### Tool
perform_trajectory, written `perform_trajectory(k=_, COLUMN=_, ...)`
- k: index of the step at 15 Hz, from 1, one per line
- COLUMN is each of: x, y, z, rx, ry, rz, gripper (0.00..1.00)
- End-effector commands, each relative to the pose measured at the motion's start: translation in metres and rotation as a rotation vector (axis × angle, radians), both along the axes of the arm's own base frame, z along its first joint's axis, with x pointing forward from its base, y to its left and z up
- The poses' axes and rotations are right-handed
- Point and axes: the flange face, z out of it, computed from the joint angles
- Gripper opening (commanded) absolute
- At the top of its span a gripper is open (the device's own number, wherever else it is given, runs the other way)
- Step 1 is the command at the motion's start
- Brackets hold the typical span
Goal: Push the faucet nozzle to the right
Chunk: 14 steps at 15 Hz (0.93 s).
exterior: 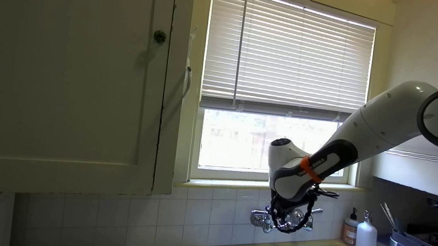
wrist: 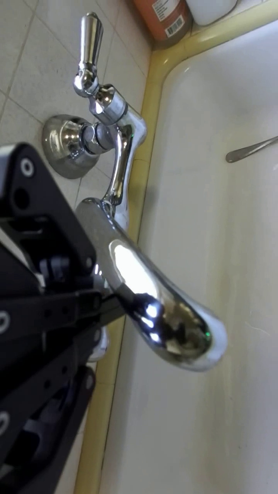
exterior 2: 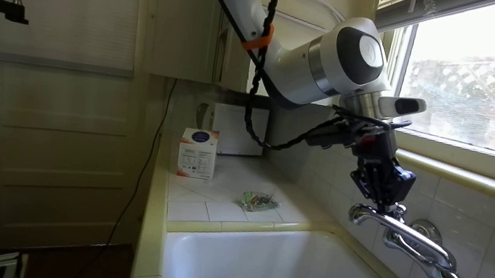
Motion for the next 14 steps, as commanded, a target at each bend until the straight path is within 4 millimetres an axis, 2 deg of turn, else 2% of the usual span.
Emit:
perform_trajectory(k=1, x=-0.003, y=-0.013, z=-0.005, rx=-0.047, ry=0.098, rz=-0.057, gripper=0.00)
perform_trajectory(k=6, x=-0.002, y=-0.027, z=-0.010, rx=-0.065, ry=0.156, rz=-0.103, gripper=0.00)
perform_trajectory(k=14, x=-0.012, y=-0.063, z=-0.010, rx=-0.080, ry=0.220, rz=-0.189, gripper=0.00)
